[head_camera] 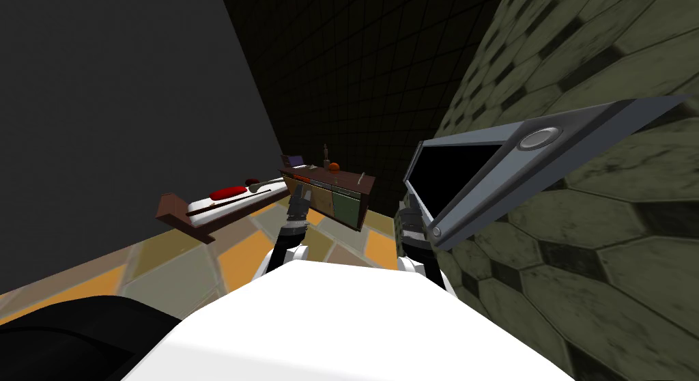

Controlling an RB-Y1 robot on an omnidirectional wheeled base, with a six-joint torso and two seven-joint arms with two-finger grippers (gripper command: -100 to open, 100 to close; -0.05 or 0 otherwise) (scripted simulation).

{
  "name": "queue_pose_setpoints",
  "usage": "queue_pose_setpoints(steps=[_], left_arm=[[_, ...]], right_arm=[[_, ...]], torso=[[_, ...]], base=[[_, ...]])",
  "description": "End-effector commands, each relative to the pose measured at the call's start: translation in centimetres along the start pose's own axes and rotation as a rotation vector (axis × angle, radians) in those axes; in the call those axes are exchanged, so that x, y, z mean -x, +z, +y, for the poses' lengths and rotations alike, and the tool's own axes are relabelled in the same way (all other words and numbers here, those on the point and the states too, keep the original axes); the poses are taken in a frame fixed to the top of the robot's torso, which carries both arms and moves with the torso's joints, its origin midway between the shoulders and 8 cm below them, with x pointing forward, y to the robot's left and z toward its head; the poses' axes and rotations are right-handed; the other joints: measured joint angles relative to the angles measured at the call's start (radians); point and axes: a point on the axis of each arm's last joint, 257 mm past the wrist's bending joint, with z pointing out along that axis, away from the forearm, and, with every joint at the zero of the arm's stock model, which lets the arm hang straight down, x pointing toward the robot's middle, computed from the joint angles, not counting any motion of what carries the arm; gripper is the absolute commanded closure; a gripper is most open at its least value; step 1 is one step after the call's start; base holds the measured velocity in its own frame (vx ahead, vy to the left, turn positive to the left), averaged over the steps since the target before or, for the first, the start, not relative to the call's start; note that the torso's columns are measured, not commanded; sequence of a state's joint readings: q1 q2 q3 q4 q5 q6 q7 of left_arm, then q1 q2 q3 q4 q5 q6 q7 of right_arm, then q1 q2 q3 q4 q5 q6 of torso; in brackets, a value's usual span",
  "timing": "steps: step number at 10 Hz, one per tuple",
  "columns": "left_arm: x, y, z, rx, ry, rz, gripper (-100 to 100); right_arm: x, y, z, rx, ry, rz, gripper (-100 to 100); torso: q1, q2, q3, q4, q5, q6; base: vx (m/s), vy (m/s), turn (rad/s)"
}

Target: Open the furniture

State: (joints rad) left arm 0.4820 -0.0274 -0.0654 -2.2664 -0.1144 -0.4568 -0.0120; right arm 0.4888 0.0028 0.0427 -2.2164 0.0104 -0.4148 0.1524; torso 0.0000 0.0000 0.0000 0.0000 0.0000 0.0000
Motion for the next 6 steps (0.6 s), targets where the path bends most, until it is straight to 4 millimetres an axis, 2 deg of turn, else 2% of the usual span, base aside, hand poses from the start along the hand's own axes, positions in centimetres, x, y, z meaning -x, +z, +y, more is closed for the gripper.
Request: queue_pose_setpoints(steps=[1,6], left_arm=[[0.00,0.00,0.00,0.000,0.000,0.000,0],[0.00,0.00,-0.01,0.000,0.000,0.000,0]], right_arm=[[0.00,0.00,0.00,0.000,0.000,0.000,0],[0.00,0.00,0.01,0.000,0.000,0.000,0]], torso=[[0.000,0.040,-0.082,0.041,0.000,0.000],[0.000,0.396,-0.792,0.396,0.000,0.000]], base=[[0.000,0.000,0.000],[0.000,0.000,0.000]])
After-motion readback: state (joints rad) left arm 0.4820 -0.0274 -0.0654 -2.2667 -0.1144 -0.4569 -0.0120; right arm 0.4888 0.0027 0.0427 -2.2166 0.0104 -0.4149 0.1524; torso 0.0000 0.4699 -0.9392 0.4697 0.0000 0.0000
